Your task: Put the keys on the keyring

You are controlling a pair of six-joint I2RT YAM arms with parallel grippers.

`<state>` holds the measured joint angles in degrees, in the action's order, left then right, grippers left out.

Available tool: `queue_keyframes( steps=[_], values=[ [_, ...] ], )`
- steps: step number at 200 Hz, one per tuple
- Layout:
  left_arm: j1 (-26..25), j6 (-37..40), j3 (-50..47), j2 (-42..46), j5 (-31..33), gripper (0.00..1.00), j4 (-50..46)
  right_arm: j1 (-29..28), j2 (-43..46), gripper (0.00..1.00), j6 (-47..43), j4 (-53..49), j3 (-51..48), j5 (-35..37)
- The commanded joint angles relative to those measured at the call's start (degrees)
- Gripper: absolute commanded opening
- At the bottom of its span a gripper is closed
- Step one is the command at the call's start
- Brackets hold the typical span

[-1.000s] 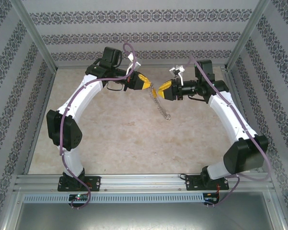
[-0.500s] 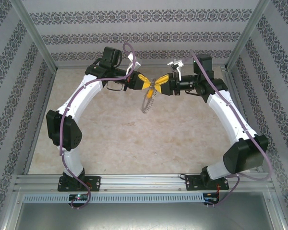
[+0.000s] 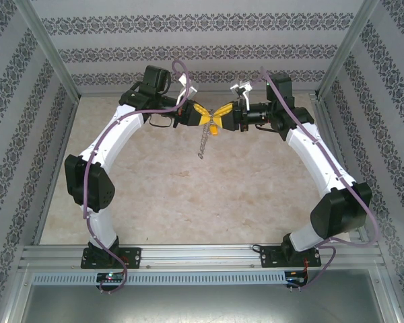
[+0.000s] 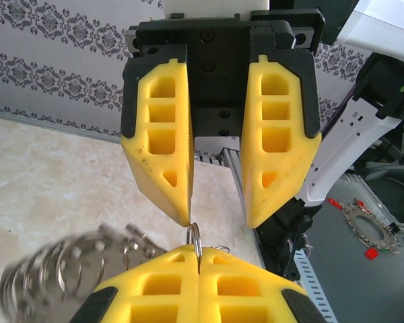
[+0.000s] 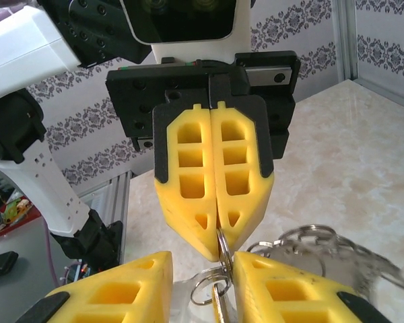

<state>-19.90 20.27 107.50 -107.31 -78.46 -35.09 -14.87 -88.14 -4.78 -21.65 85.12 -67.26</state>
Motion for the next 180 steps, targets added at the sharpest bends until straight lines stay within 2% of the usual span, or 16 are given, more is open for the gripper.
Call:
queue_keyframes(
  steps=[1, 31, 70, 93, 111, 124, 155, 180],
  values=[
    [-0.5, 0.0, 0.4, 3.2, -2.5, 0.00, 1.5, -1.0, -1.1, 0.30, 0.1, 1.2, 1.7, -0.6],
    [-0.5, 0.0, 0.5, 3.2, -2.6, 0.00, 1.7, -1.1, -1.8, 0.24, 0.1, 1.0, 2.1, -0.3],
    [-0.5, -0.1, 0.5, 3.2, -2.6, 0.00, 1.6, -1.0, -2.1, 0.00, -0.6, -0.1, 3.2, 0.1],
    [-0.5, -0.2, 0.6, 3.2, -1.9, 0.00, 1.3, -0.9, -2.1, 0.00, -2.6, -3.5, 4.9, 1.8],
    [-0.2, 0.6, 1.4, 3.3, -0.6, 0.15, -0.4, -1.3, -2.8, 0.00, -7.6, -11.3, 8.1, 5.6],
    [0.4, 1.8, 2.1, 3.5, 0.6, 0.22, -2.4, -1.5, -3.6, 0.00, -12.2, -18.3, 11.8, 8.4],
    [2.3, 4.1, 3.0, 4.6, 2.4, 0.32, -5.4, -2.2, -5.8, 0.00, -19.5, -30.6, 20.1, 14.5],
    [2.5, 7.1, 5.5, 4.2, 4.4, 0.34, -10.1, -3.0, -8.2, 0.00, -24.0, -38.1, 27.0, 16.6]
  ],
)
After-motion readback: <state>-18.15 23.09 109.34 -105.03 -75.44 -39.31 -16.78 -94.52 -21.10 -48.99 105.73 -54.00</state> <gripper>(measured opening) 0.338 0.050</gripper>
